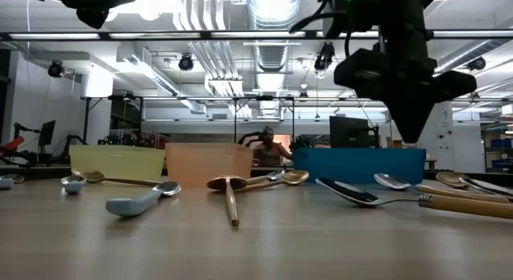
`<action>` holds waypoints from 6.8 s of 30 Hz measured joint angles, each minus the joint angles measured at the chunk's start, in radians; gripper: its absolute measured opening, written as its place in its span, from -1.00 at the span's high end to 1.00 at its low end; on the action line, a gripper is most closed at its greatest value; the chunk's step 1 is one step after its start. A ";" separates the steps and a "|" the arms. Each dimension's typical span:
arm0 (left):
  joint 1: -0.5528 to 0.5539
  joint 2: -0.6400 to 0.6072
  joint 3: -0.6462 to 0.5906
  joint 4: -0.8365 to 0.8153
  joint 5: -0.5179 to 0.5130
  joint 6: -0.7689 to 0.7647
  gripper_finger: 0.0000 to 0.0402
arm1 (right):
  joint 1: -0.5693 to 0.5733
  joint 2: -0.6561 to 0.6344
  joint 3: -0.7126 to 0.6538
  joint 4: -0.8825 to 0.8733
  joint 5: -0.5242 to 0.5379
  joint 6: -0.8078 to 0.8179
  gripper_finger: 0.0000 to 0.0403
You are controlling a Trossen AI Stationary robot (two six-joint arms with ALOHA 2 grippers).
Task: Sort silverware by color (type)
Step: Put the yellow spoon into the blue bin
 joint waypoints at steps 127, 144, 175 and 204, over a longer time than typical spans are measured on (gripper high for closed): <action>0.000 0.097 -0.002 0.061 -0.008 -0.047 0.98 | -0.060 0.070 -0.084 0.037 -0.008 -0.131 -0.04; 0.000 0.097 -0.002 0.061 -0.010 -0.040 0.98 | -0.060 0.070 -0.169 0.281 0.029 -0.104 0.34; 0.000 0.097 -0.002 0.060 -0.011 -0.040 0.98 | -0.060 0.069 -0.238 0.377 0.074 -0.078 0.62; 0.000 0.098 -0.002 0.061 -0.011 -0.040 0.98 | -0.064 0.008 -0.035 0.403 0.132 -0.347 0.93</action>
